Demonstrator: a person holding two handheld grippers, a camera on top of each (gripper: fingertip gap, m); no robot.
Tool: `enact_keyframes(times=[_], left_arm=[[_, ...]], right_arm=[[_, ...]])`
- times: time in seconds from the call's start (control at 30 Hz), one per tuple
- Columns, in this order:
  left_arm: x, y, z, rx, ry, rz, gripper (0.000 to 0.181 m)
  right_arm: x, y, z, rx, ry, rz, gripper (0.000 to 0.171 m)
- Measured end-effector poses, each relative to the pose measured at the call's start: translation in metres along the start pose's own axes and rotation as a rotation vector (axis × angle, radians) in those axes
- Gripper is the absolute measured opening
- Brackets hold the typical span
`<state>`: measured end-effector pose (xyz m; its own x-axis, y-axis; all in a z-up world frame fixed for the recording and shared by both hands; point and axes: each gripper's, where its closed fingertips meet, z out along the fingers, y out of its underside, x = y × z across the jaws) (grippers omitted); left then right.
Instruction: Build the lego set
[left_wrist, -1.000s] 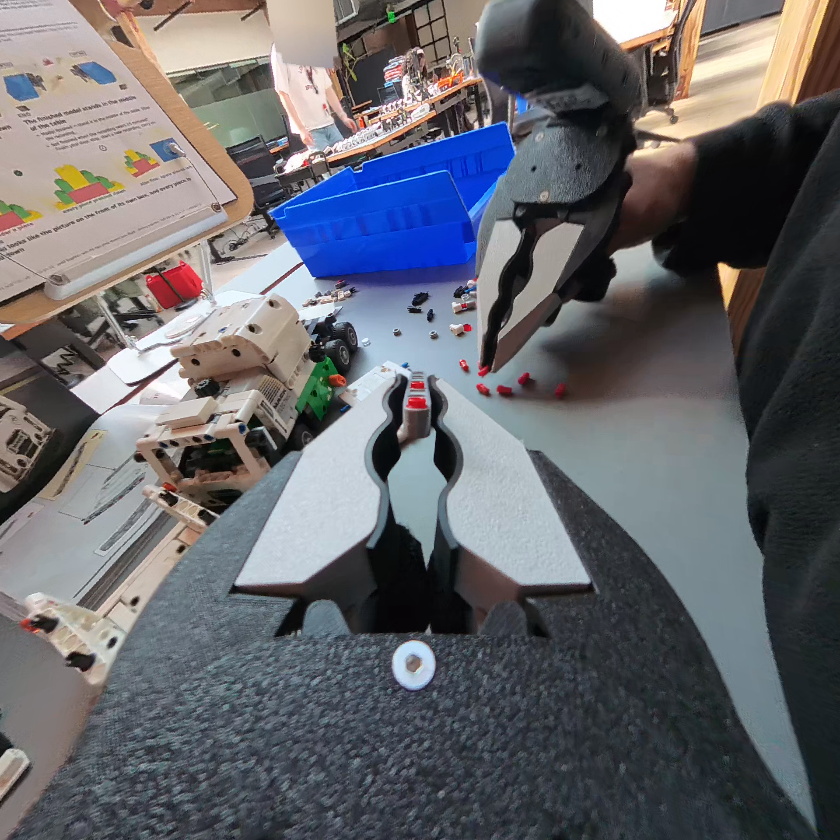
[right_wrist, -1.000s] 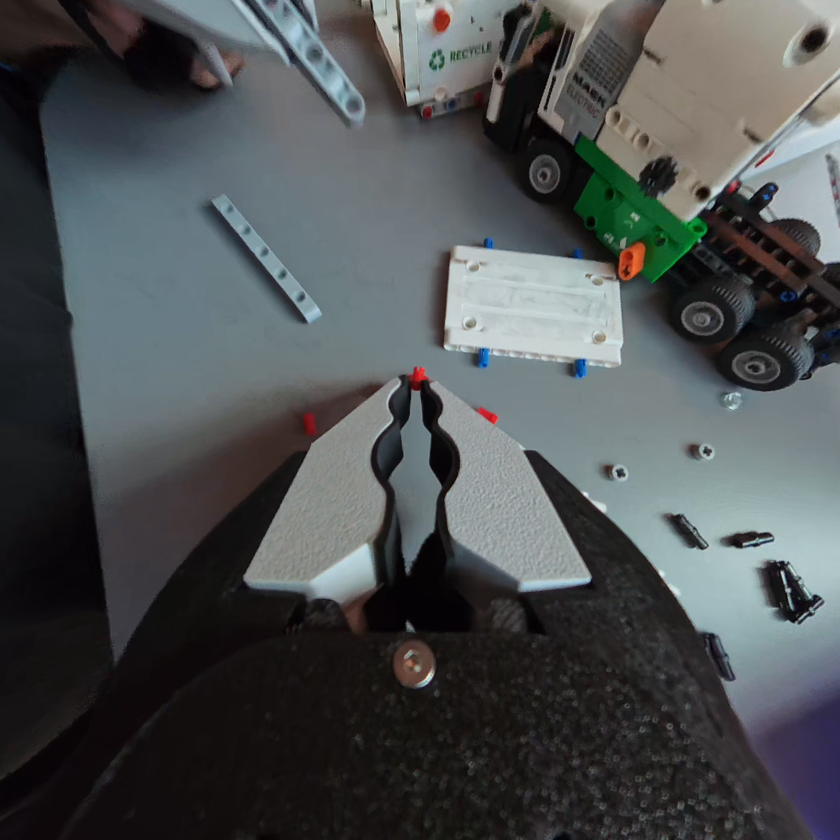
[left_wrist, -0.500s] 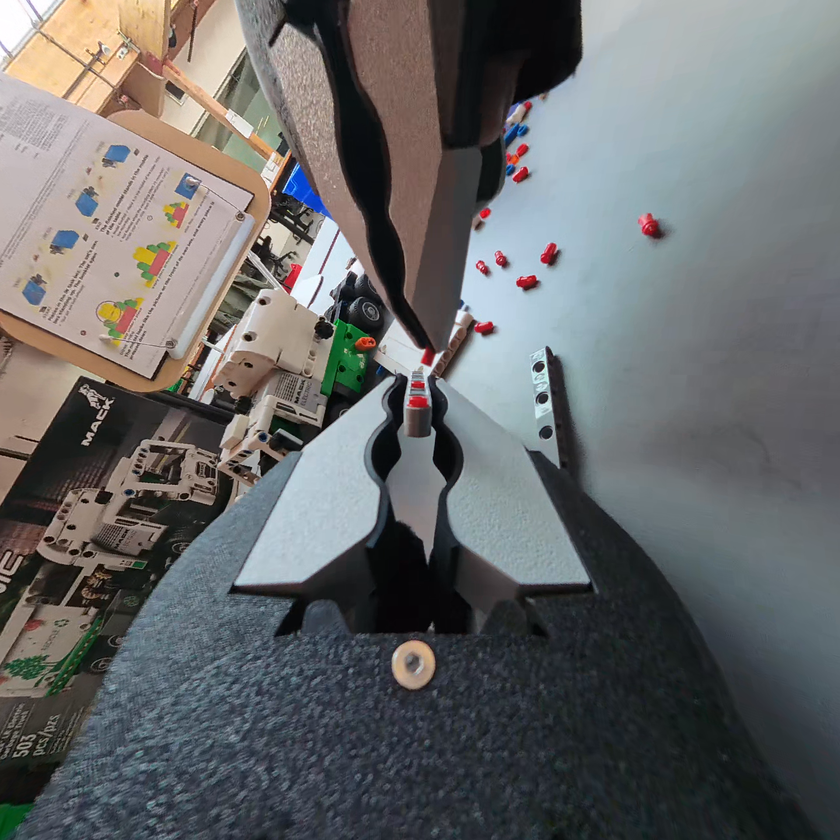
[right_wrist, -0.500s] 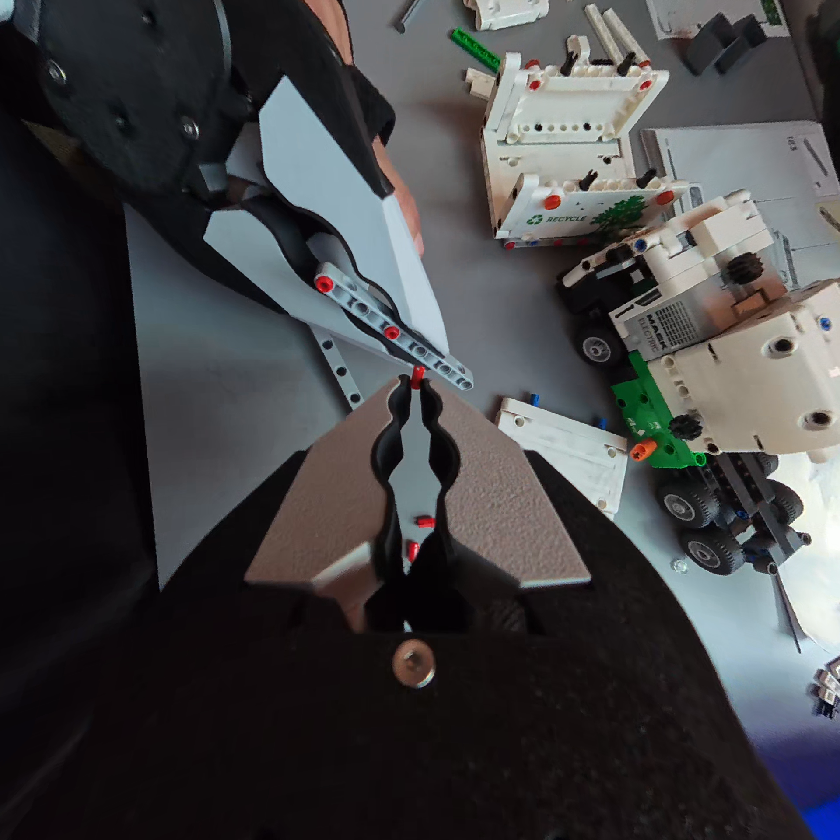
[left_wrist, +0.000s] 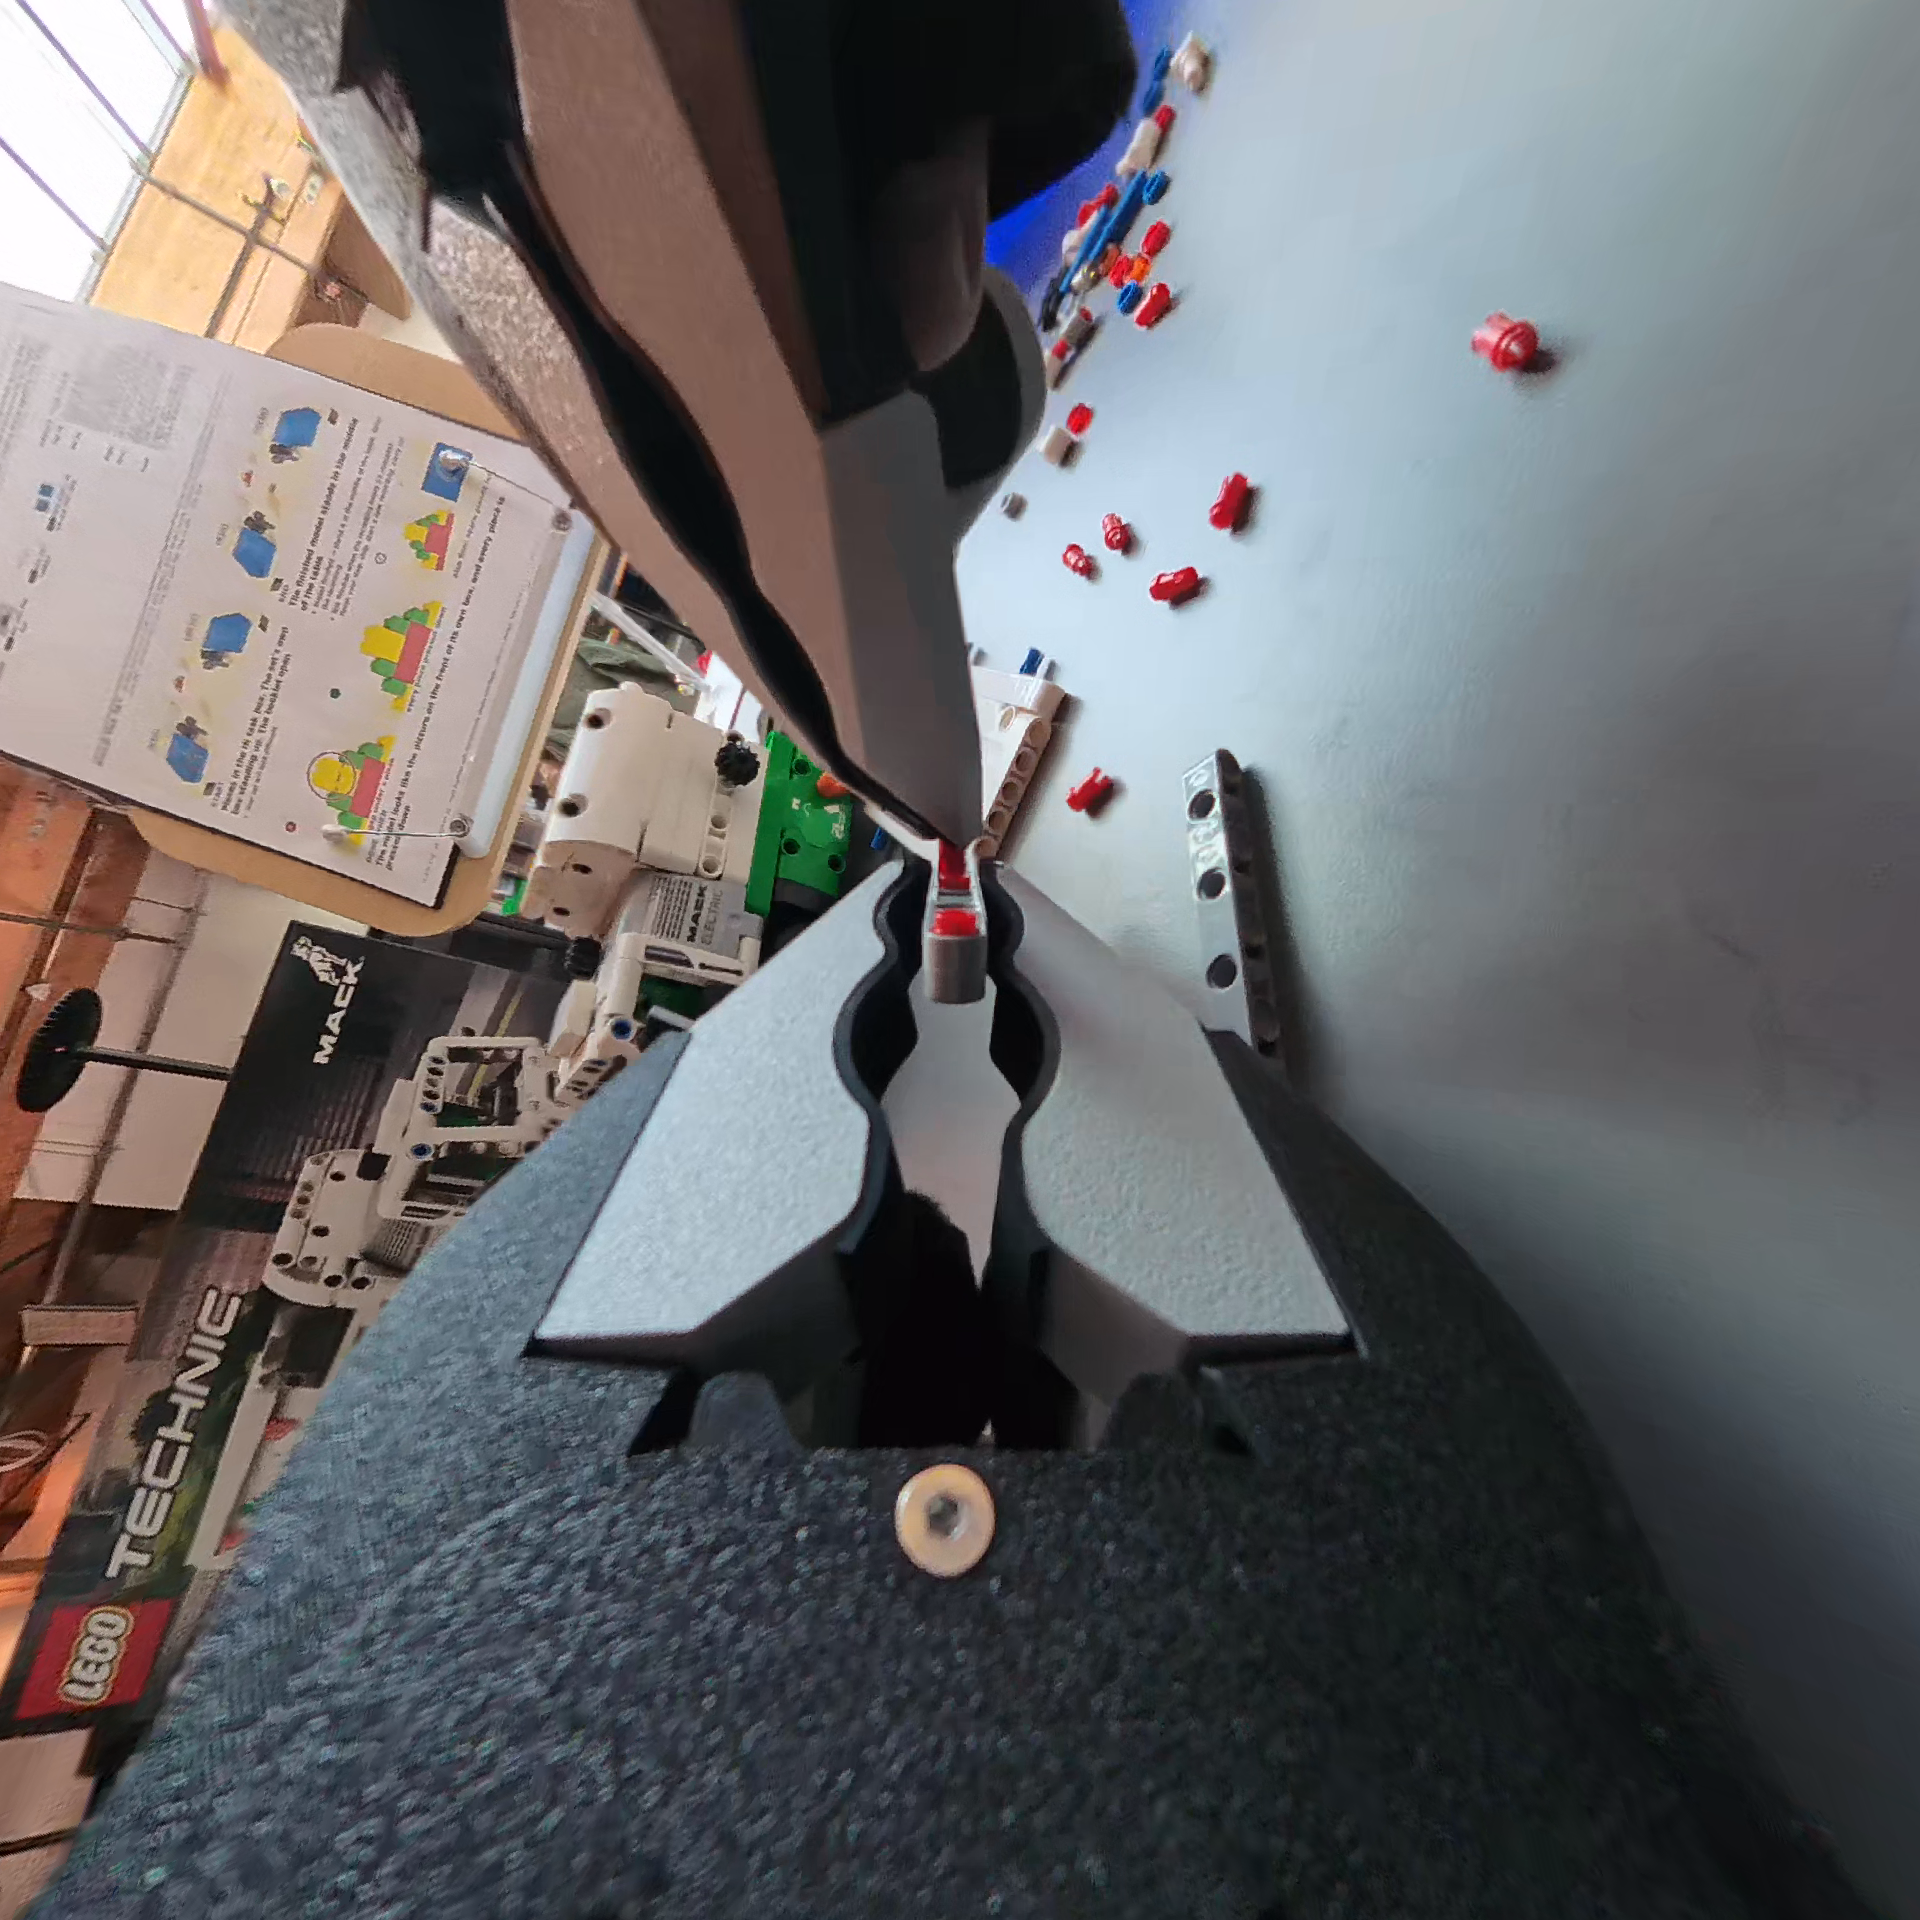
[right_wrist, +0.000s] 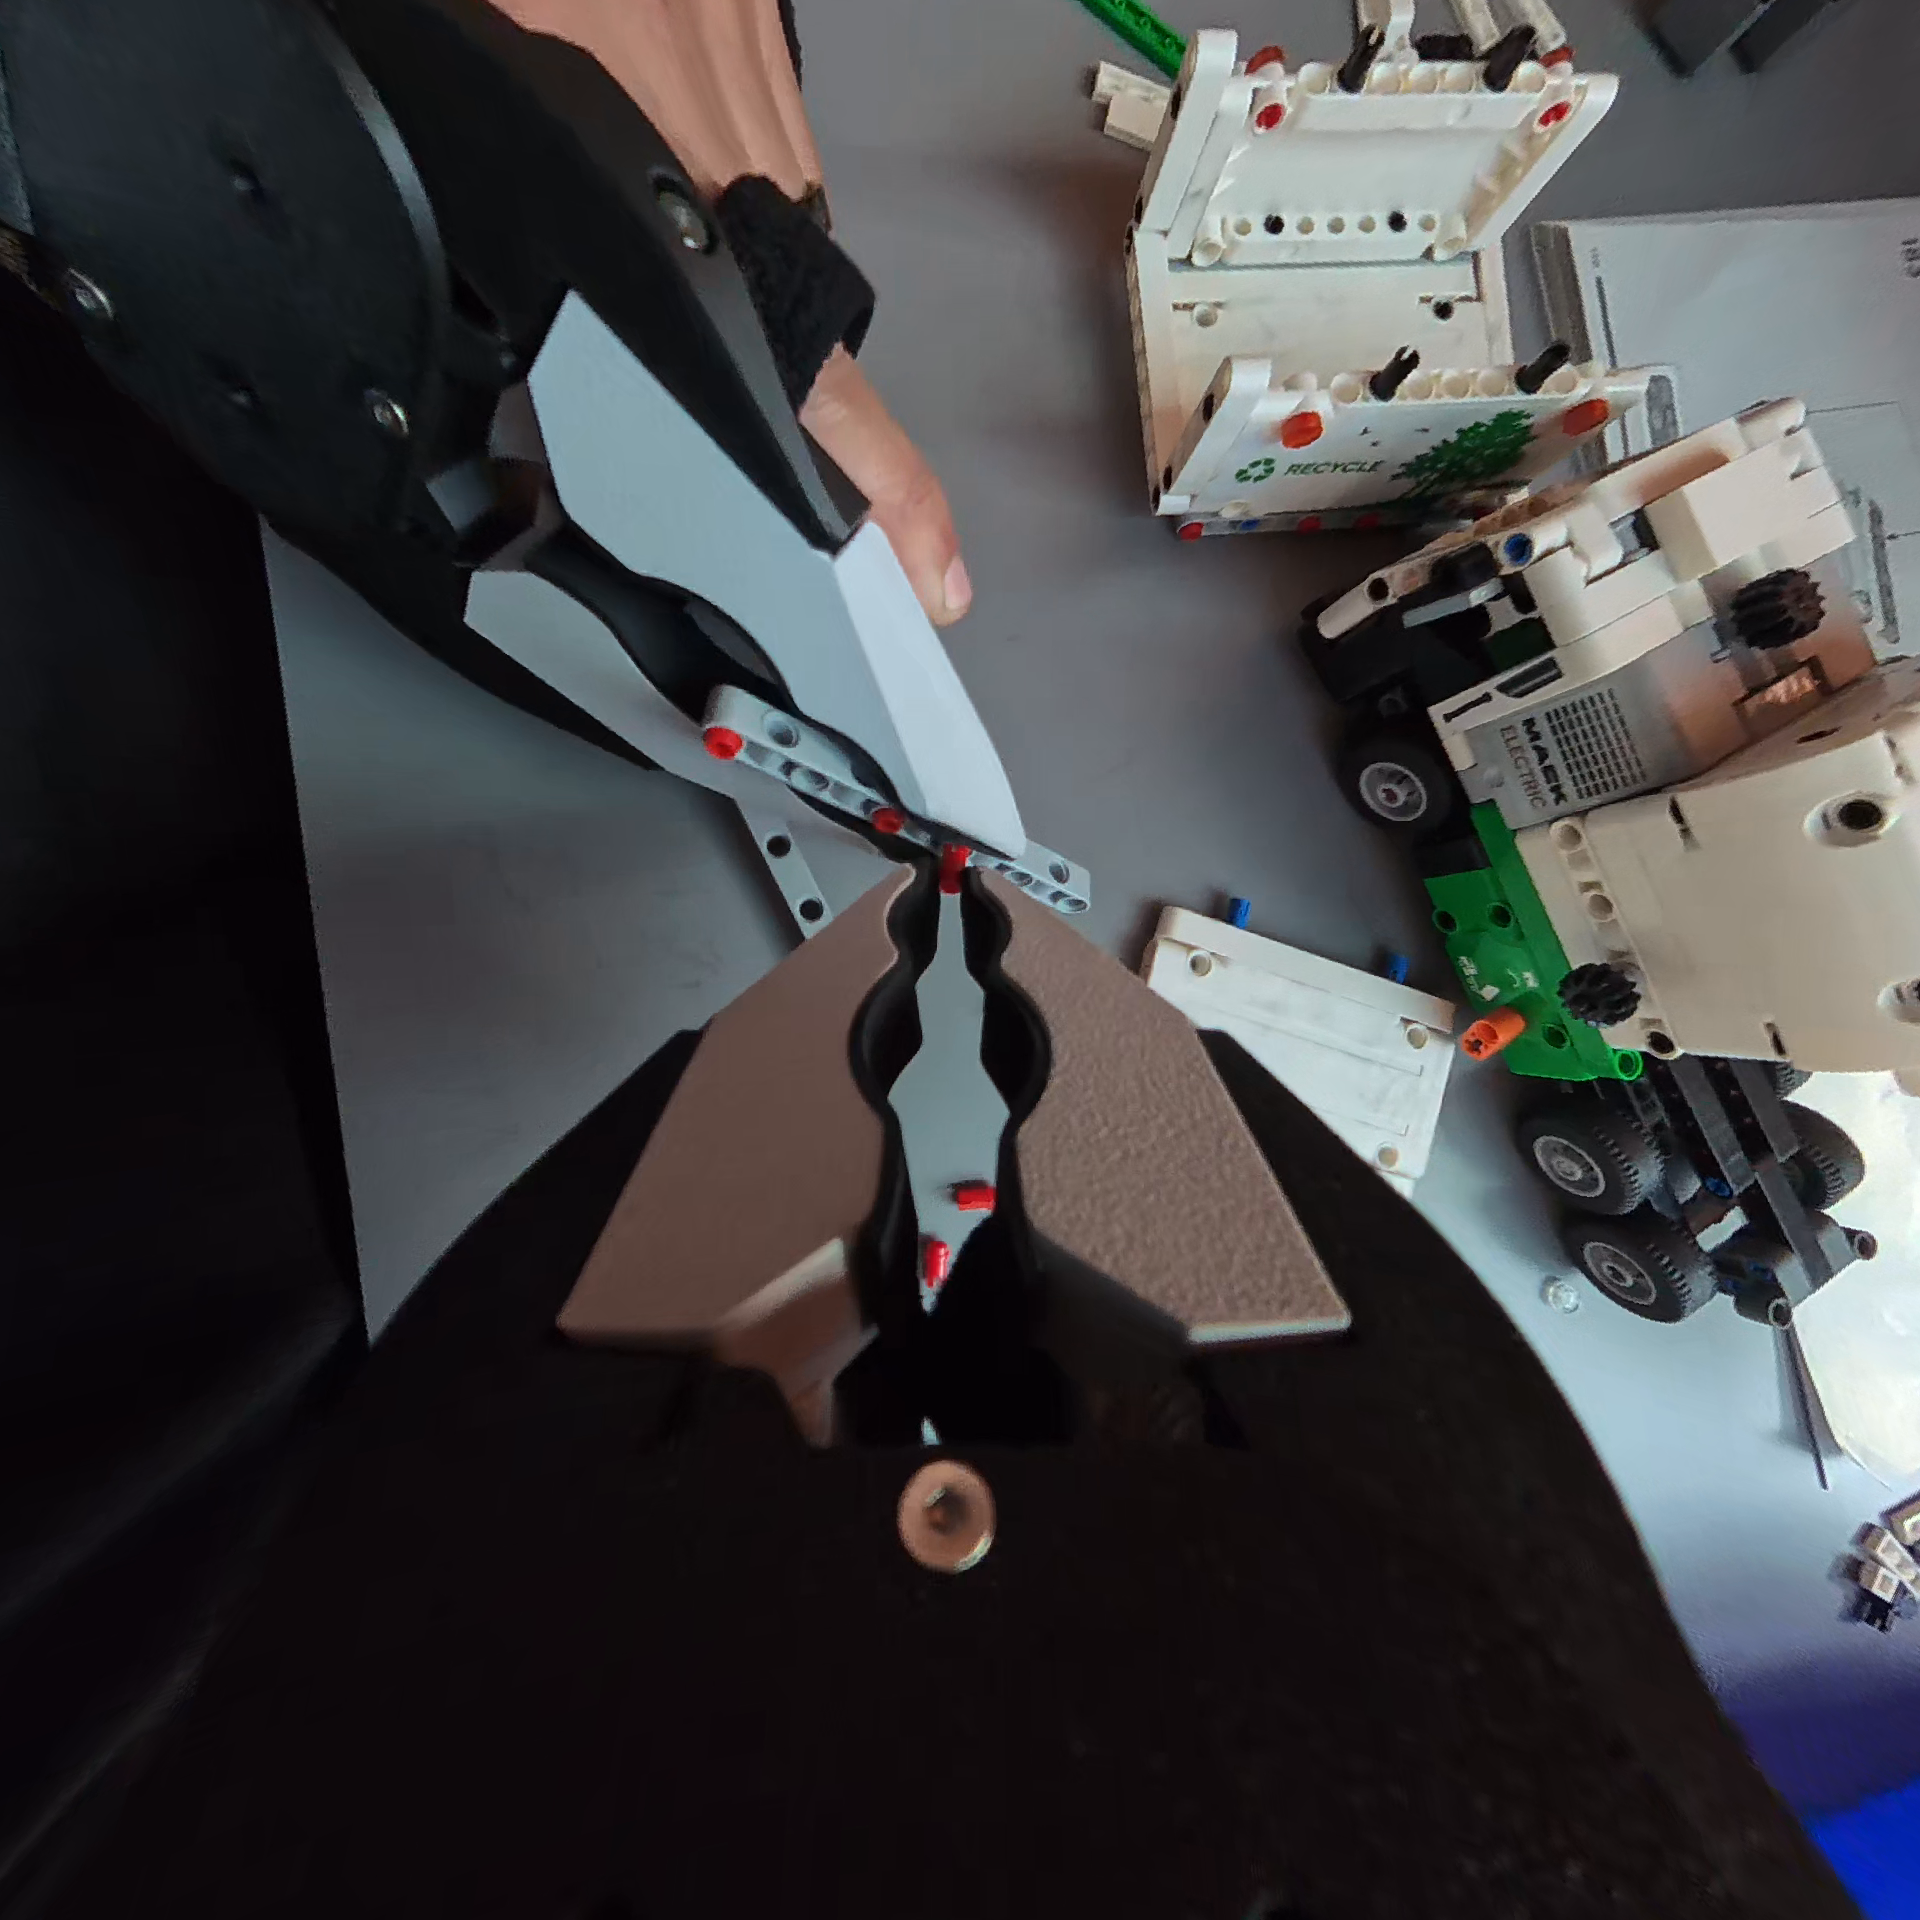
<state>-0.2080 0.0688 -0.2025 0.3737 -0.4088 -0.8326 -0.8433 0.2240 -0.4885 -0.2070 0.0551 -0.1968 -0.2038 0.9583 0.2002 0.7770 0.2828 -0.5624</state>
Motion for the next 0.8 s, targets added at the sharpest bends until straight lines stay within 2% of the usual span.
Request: enact_keyframes(times=[0.2, 0.33, 0.8], left_arm=[[-0.0039, -0.0026, -0.0015, -0.001, -0.052, 0.089, 0.006], [-0.0063, -0.0045, -0.0032, 0.010, -0.057, 0.062, 0.006], [-0.0012, -0.0001, -0.0004, -0.036, -0.077, 0.185, 0.005]], right_arm=[[-0.0001, -0.0020, -0.0024, 0.043, -0.093, 0.143, 0.002], [-0.0006, -0.0051, -0.0049, 0.116, -0.156, 0.225, 0.003], [-0.0017, -0.0016, 0.0017, 0.177, -0.168, 0.417, 0.002]])
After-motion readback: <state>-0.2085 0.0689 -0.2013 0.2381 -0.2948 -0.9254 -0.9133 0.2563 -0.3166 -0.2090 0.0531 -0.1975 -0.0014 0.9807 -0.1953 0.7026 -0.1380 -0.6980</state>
